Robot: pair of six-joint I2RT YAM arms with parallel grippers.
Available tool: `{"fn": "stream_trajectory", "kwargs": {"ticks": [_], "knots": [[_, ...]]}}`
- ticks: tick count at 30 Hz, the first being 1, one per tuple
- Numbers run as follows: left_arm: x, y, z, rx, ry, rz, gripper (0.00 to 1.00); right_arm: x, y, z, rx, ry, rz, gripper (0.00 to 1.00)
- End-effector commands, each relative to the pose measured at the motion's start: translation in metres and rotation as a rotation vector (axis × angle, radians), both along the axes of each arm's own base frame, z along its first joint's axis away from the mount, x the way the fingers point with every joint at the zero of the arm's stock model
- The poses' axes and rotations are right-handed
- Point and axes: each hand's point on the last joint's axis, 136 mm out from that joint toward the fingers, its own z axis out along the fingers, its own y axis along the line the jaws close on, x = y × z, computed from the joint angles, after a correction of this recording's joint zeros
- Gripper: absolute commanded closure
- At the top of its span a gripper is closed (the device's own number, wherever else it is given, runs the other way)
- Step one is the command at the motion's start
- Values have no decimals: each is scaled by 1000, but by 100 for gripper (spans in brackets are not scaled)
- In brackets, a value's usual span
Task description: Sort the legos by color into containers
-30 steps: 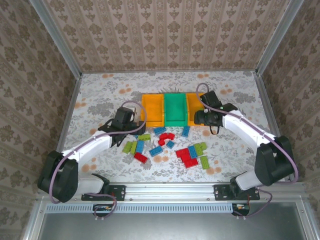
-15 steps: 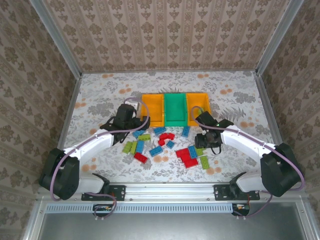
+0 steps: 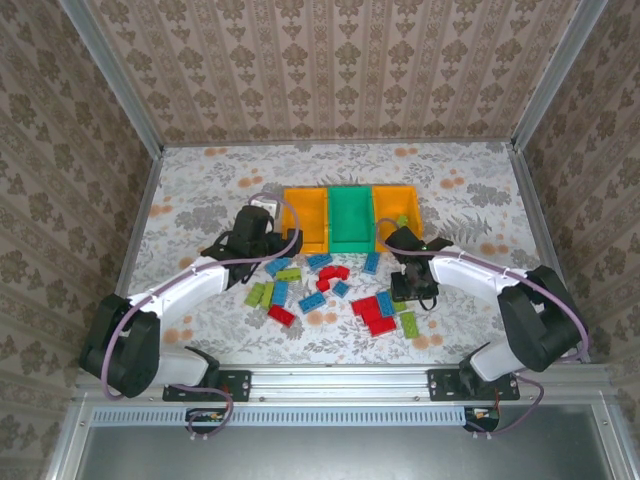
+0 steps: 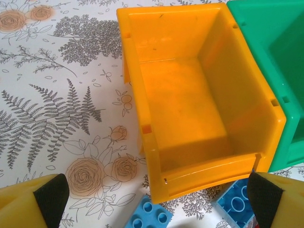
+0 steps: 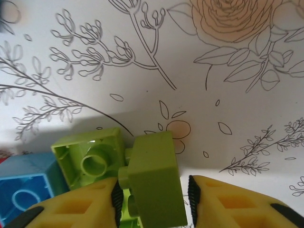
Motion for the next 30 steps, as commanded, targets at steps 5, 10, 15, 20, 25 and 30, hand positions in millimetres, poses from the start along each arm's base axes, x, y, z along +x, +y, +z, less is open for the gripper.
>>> {"fn": "stream_trajectory", "kwargs": {"ticks": [5, 10, 15, 20, 25, 30], "knots": [[6, -6, 12, -17, -28, -3, 0, 9, 1, 7, -3, -42, -36, 71], [6, -7, 10, -14, -23, -4, 0, 13, 1, 17, 6, -75, -43, 75], [7, -7, 7, -14, -19, -4, 0, 20, 0, 27, 0, -114, -48, 77], [9, -9, 7, -14, -19, -6, 0, 38, 1, 37, -10, -159, -60, 78], [9, -9, 4, -11, -14, -5, 0, 56, 7, 30, -17, -151, -56, 78], [9, -8, 4, -2, -14, -3, 0, 60, 16, 8, -24, -76, -32, 74]]}}
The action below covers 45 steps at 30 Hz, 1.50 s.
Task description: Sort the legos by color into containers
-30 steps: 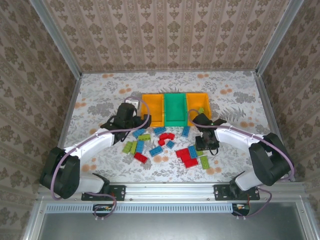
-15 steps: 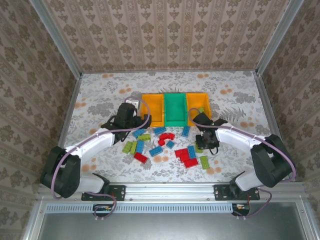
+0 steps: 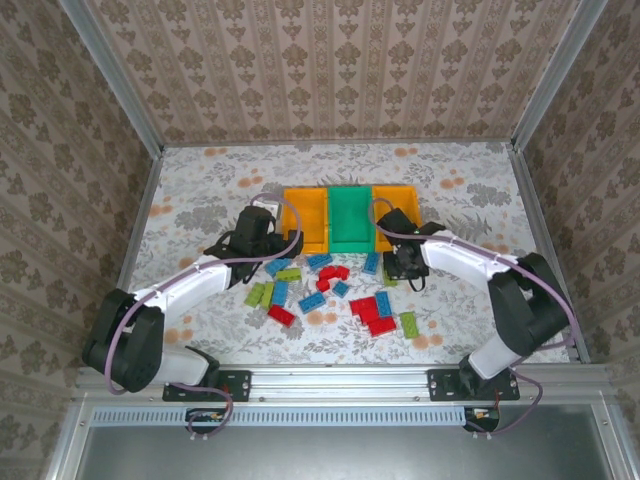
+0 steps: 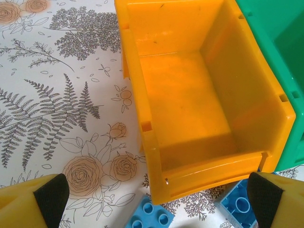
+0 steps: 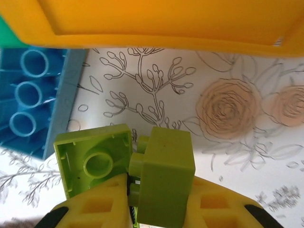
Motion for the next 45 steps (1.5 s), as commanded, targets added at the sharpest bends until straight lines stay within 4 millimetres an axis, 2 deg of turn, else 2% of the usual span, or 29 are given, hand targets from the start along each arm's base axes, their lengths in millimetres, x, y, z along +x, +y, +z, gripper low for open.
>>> {"fn": "stream_trajectory", "kwargs": {"ticks": [1, 5, 9, 12, 18, 22, 34, 40, 45], "knots": [[7, -6, 13, -10, -31, -5, 0, 3, 2, -9, -10, 37, 12, 74], [7, -5, 12, -3, -28, -4, 0, 2, 3, -12, -11, 51, 14, 69], [7, -6, 11, -4, -26, -4, 0, 1, 2, -10, -13, 48, 20, 55], [8, -8, 10, -5, -24, -9, 0, 1, 0, -6, -19, 36, 11, 52], [9, -9, 9, -8, -21, -10, 0, 5, -4, 4, -25, -8, -6, 52], [8, -10, 8, -10, -16, -13, 0, 8, -6, 5, -32, -19, -16, 54], [9, -9, 9, -8, -18, -9, 0, 8, -5, -5, -33, 5, -15, 68], [8, -10, 8, -10, -15, -10, 0, 11, -7, 10, -29, -35, -23, 75], [8, -10, 9, -10, -18, -10, 0, 21, -9, 41, -9, -126, -36, 75]]}}
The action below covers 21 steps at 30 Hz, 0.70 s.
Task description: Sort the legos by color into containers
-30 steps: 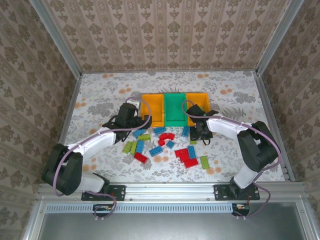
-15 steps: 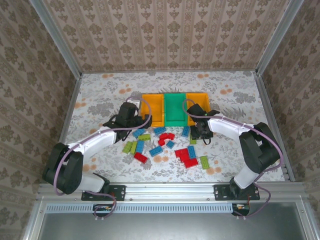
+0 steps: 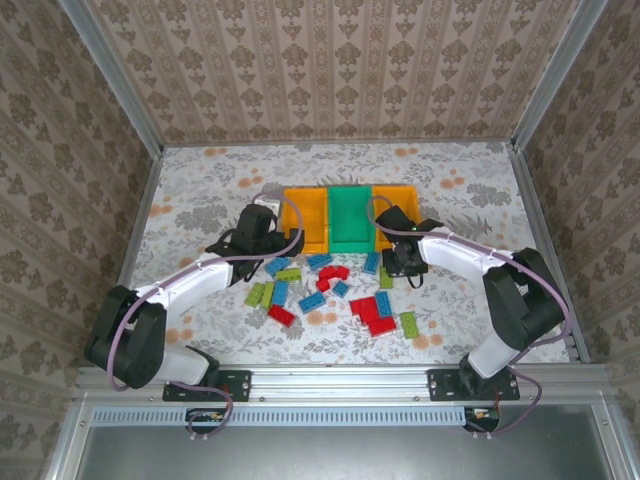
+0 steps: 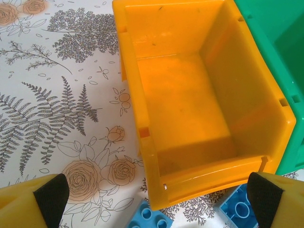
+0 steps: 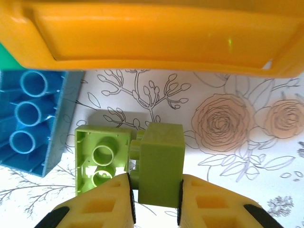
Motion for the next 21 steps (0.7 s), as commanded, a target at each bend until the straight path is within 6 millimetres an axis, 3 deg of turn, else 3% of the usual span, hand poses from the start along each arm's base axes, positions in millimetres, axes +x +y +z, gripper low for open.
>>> {"fn": "stream_trajectory", "kwargs": {"ticks": [1, 5, 8, 13, 21], "knots": [[5, -7, 9, -12, -20, -9, 0, 14, -5, 37, 4, -105, -25, 75], [4, -7, 10, -13, -23, -9, 0, 34, -9, 66, 14, -197, -40, 75], [3, -7, 10, -15, -22, -7, 0, 50, -11, 76, 27, -243, -62, 75], [2, -6, 10, -15, -21, -6, 0, 78, -19, 66, 17, -237, -107, 75], [0, -1, 12, -8, -33, 8, 0, 107, -10, 42, 32, -187, -112, 72]]}}
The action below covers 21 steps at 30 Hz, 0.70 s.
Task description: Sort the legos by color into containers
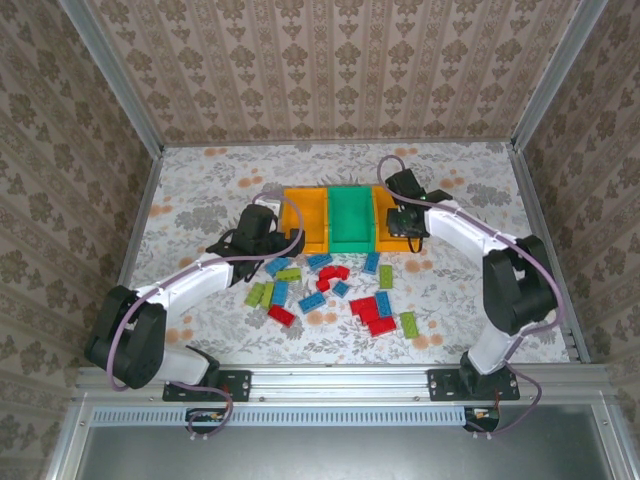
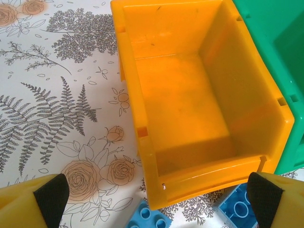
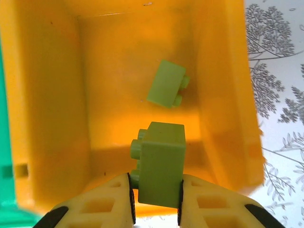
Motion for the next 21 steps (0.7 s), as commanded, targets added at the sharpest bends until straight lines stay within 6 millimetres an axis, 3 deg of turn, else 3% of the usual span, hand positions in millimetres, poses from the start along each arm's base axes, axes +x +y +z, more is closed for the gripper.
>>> {"fn": "stream_trajectory", "kwargs": {"ticks": [1, 4, 7, 12, 16, 21], "knots": [[0, 0, 11, -9, -29, 10, 0, 13, 6, 0, 13, -2, 8, 71], [-1, 1, 11, -8, -29, 12, 0, 15, 8, -4, 23, 5, 5, 63], [-1, 1, 11, -9, -27, 13, 0, 14, 9, 1, 32, -2, 5, 44], [0, 1, 11, -12, -31, 11, 0, 2, 5, 20, 51, -39, -5, 35], [0, 1, 10, -17, -30, 15, 0, -25, 0, 24, 72, -13, -1, 35], [0, -1, 8, -15, -27, 10, 0, -76, 4, 3, 68, 95, 30, 36]]}}
